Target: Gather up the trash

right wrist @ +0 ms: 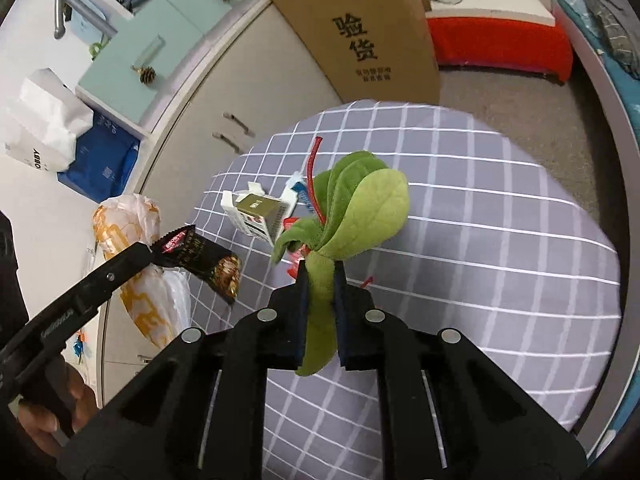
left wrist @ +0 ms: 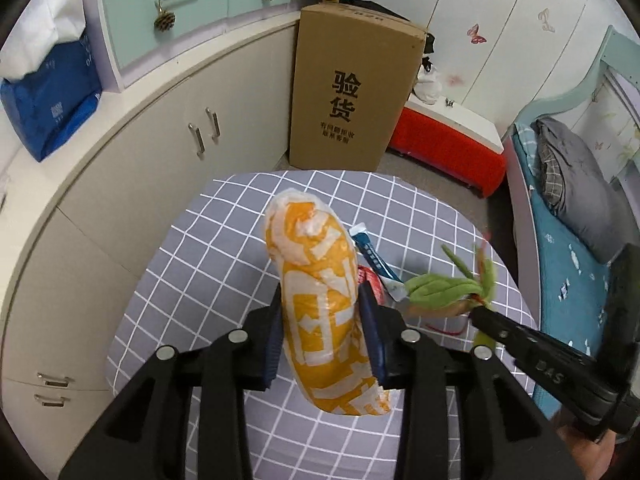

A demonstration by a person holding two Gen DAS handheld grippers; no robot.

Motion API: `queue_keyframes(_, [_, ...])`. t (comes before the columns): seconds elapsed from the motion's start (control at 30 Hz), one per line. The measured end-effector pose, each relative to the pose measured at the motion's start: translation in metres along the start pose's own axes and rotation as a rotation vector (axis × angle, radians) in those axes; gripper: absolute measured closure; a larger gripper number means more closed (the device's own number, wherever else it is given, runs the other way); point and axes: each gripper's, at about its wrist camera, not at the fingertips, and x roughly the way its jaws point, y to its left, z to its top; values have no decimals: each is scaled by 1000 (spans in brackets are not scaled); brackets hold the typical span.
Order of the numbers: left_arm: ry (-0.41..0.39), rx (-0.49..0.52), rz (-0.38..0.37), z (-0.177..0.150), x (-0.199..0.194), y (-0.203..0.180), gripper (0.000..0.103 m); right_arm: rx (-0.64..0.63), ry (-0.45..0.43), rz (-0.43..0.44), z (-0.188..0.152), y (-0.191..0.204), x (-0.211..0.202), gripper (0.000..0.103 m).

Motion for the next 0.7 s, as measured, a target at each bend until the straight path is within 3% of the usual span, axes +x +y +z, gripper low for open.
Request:
queue_keyframes(0.27, [82, 0, -105, -27, 2, -54, 64, 27, -41, 3, -20, -43, -46, 91])
queue_keyframes(0.47, [232, 24, -108, -67, 33, -88, 62, 50, -36, -15, -40, -76, -68, 91])
queue_keyframes(0.6, [287, 61, -83, -87, 46, -97, 61, 72, -21, -21, -54, -89, -71, 91])
queue_keyframes(0.7, [315, 77, -77, -91, 50, -100, 52, 78, -12, -23, -61, -91, -68, 91])
